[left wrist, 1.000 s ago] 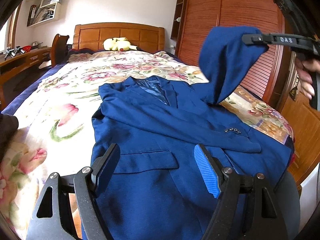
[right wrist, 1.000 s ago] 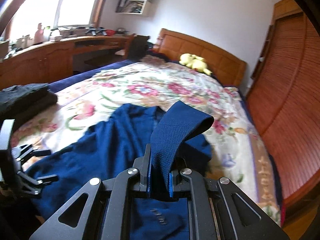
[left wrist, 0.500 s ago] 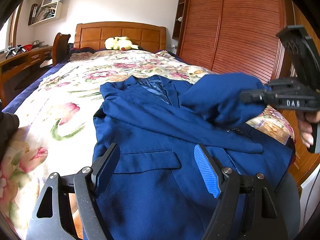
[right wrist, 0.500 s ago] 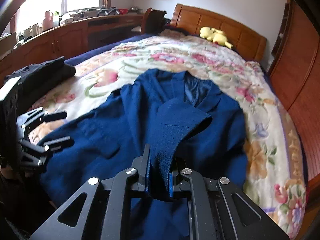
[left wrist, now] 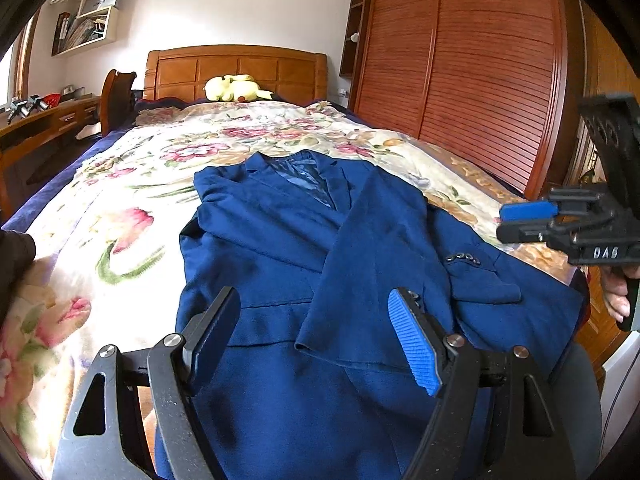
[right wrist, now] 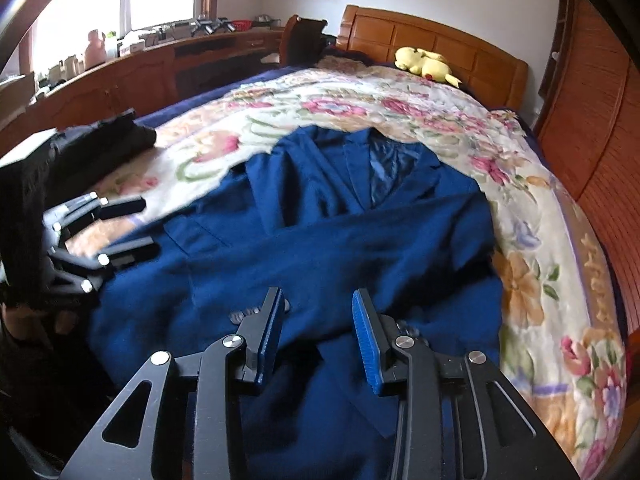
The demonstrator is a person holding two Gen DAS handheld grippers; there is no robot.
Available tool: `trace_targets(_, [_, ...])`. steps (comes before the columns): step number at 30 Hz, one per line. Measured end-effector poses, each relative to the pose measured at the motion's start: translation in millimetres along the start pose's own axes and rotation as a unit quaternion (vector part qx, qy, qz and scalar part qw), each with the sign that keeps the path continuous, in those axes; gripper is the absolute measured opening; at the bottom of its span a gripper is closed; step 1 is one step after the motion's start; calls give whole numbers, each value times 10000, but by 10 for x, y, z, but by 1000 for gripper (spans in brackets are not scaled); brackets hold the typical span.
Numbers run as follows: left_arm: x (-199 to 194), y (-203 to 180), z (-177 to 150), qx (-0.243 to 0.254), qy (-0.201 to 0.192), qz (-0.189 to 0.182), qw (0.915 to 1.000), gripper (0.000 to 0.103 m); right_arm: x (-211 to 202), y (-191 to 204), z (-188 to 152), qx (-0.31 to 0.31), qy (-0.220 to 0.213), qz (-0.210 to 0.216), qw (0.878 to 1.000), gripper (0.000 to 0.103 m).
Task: Fold large clothes
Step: 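Open the right tool and withdraw it from the sleeve, then close the left tool on the side edge of the navy blazer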
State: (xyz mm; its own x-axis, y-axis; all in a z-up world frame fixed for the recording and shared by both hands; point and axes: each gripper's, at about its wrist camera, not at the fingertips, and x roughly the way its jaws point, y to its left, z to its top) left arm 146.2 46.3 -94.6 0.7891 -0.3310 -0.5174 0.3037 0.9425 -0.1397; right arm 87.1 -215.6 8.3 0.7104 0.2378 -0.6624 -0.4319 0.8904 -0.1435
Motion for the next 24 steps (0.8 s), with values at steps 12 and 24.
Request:
trace_targets(12, [263, -220, -98, 196, 370, -52, 9991, 77, 459, -322, -385, 410, 302, -204, 9985, 37])
trace_targets(24, [468, -205, -147, 150, 744, 240, 9968, 70, 913, -448, -628, 731, 172, -161, 9970, 42])
